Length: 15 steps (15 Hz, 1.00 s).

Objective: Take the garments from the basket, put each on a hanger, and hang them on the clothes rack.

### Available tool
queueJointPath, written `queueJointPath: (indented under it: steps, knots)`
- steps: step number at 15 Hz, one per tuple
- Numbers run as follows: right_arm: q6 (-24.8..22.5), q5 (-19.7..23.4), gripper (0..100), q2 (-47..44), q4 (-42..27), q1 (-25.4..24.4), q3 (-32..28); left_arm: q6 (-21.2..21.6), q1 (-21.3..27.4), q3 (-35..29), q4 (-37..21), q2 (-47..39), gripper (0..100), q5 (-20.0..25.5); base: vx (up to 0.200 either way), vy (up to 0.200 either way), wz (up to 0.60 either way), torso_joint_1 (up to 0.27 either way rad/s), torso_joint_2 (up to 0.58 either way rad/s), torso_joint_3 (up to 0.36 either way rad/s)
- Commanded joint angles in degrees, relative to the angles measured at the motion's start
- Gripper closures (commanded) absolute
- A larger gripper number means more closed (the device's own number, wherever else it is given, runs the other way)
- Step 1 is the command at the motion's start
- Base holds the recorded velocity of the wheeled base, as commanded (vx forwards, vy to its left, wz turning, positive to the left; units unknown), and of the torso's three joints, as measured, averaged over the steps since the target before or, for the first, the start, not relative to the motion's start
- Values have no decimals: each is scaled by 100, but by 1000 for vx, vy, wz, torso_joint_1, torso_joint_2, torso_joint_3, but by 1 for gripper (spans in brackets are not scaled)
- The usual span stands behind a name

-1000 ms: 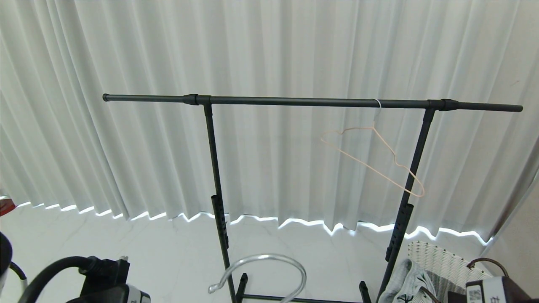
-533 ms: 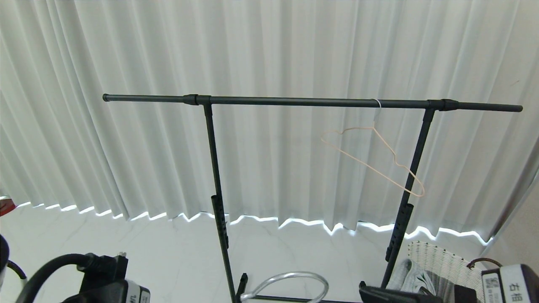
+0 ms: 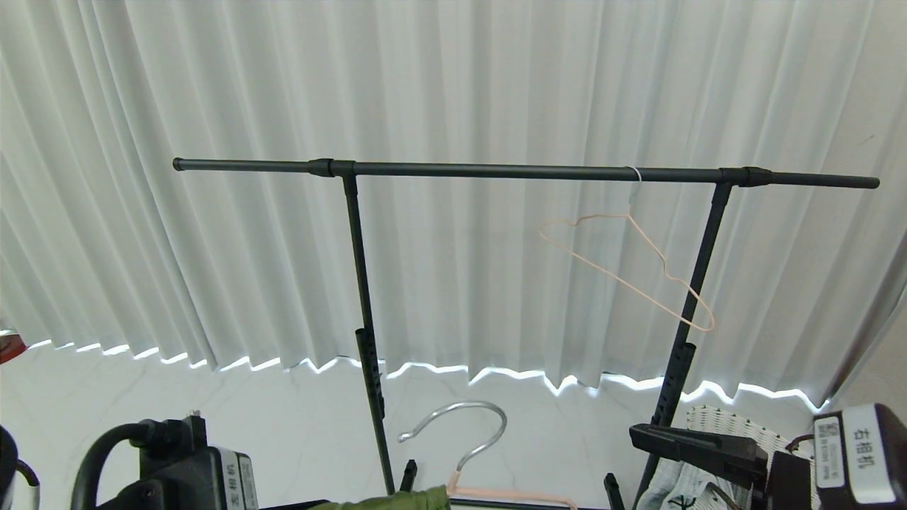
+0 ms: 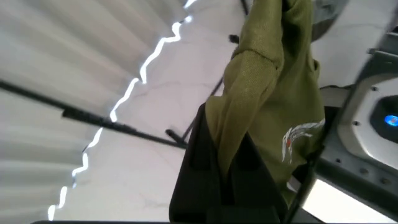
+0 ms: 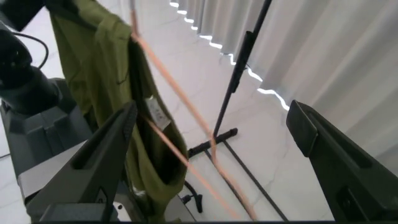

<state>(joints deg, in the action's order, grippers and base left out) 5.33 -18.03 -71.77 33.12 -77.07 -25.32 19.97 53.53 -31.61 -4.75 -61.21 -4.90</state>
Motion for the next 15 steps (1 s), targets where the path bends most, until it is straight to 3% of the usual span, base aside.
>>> queueJointPath:
  steps: [1, 5, 9, 13, 15]
  knots:
    - [30, 10, 0, 5, -16, 8, 1, -54, -123, -21, 1, -5, 100, -222, 0, 0, 0, 0, 0, 0]
    - [373, 19, 0, -101, -87, -89, 10, -257, -545, -284, 1, 12, 100, -415, 0, 0, 0, 0, 0, 0]
    - [1339, 10, 0, -672, -280, -36, -149, -397, -545, -715, 27, 39, 100, -626, 0, 0, 0, 0, 0, 0]
    - [2297, -25, 0, -1700, -254, 509, -667, -397, -545, -820, 344, 56, 100, -609, 0, 0, 0, 0, 0, 0]
    - [2552, -60, 0, -2096, -236, 746, -896, -397, -545, -820, 493, 48, 100, -600, 0, 0, 0, 0, 0, 0]
